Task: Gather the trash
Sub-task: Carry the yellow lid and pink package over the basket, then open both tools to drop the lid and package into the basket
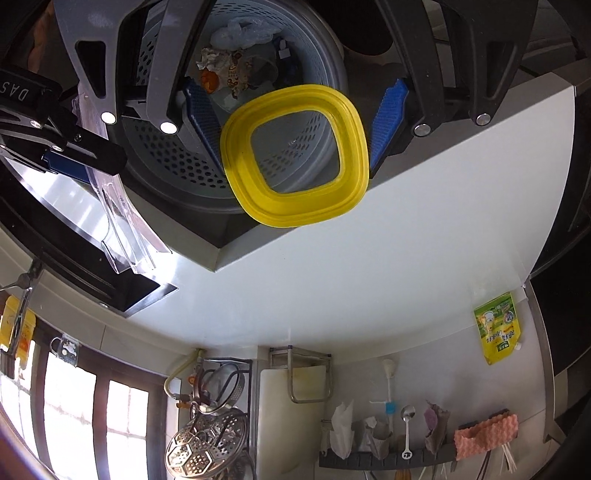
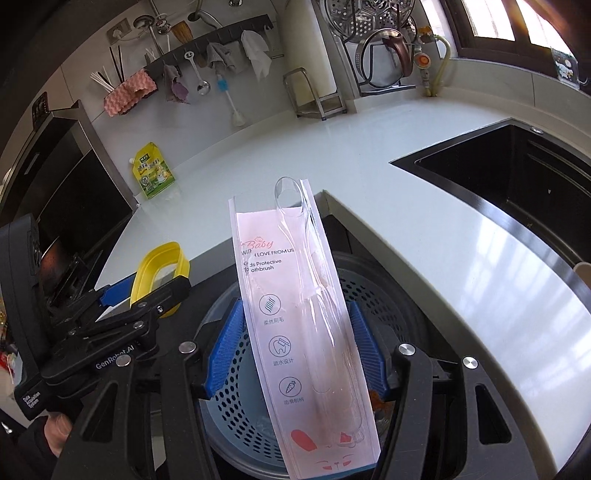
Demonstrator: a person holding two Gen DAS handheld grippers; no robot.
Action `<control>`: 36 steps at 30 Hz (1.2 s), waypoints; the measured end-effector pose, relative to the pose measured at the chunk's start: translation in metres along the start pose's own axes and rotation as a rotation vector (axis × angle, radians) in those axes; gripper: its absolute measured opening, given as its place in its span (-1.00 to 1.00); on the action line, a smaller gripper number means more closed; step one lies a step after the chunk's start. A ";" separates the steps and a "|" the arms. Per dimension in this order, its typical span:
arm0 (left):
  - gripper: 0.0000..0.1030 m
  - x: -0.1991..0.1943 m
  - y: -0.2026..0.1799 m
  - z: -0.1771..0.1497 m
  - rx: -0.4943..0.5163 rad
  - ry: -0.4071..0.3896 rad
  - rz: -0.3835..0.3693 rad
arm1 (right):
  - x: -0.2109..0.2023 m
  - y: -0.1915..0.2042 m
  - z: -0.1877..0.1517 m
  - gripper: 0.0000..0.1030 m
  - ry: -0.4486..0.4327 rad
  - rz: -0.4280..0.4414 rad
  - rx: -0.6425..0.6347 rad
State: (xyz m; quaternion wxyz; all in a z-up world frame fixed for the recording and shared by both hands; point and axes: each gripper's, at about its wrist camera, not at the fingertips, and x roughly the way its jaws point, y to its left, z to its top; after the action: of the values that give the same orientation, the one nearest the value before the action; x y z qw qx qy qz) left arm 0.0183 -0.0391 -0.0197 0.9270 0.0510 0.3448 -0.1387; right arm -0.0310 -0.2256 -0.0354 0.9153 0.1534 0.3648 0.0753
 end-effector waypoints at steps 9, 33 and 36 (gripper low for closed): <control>0.40 0.003 0.004 -0.009 -0.023 0.021 0.033 | 0.011 0.003 -0.009 0.11 0.021 0.017 0.006; 0.80 -0.001 0.017 -0.010 -0.069 0.042 0.051 | 0.001 0.001 -0.016 0.48 -0.001 -0.028 0.005; 0.84 -0.005 0.019 -0.010 -0.076 0.039 0.054 | -0.001 0.004 -0.018 0.48 -0.001 -0.044 -0.005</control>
State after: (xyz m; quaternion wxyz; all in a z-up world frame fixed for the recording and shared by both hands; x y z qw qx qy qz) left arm 0.0135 -0.0178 -0.0241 0.9248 0.0277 0.3662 -0.0994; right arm -0.0441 -0.2184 -0.0454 0.9173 0.1428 0.3676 0.0559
